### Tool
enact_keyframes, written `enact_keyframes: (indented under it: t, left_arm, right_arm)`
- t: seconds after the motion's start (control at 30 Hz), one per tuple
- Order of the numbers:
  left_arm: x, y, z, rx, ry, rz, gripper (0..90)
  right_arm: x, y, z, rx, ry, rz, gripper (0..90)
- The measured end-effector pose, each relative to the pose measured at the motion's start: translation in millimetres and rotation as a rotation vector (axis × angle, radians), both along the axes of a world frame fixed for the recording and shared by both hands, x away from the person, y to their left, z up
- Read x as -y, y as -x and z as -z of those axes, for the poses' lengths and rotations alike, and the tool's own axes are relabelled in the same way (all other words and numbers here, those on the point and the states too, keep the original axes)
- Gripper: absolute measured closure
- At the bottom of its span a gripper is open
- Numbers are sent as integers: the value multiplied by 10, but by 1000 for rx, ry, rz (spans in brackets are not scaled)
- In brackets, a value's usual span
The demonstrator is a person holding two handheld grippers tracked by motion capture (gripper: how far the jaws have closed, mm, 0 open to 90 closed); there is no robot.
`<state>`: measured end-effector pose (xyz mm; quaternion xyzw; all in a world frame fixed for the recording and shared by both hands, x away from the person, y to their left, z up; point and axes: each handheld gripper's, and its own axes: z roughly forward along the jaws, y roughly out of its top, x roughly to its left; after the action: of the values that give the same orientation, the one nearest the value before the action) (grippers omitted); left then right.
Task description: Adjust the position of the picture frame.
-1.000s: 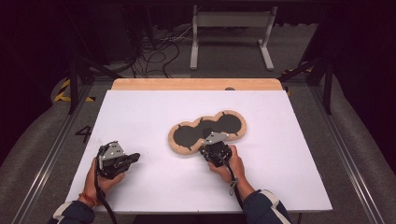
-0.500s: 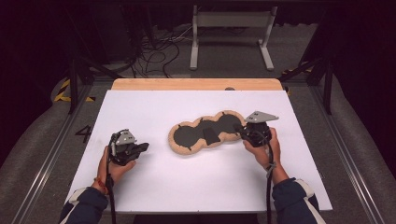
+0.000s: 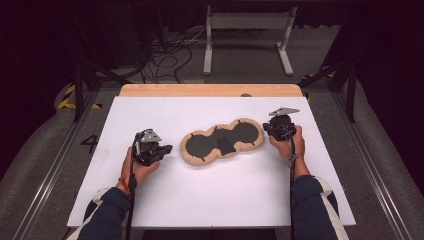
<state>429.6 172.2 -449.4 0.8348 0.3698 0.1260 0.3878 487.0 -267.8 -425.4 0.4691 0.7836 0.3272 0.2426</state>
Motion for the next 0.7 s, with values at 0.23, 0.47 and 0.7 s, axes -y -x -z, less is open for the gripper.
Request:
enact_keyframes:
  t: [0.23, 0.47, 0.7]
  left_arm:
    - [25, -122, 99, -46, 8, -35, 897]
    - [86, -148, 145, -50, 5, -31, 890]
    - [122, -161, 142, -45, -5, -8, 882]
  right_arm:
    - [15, -260, 162, -67, -34, 42, 900]
    - [8, -381, 220, -79, -36, -10, 900]
    - [-58, -441, 185, -108, 13, -91, 900]
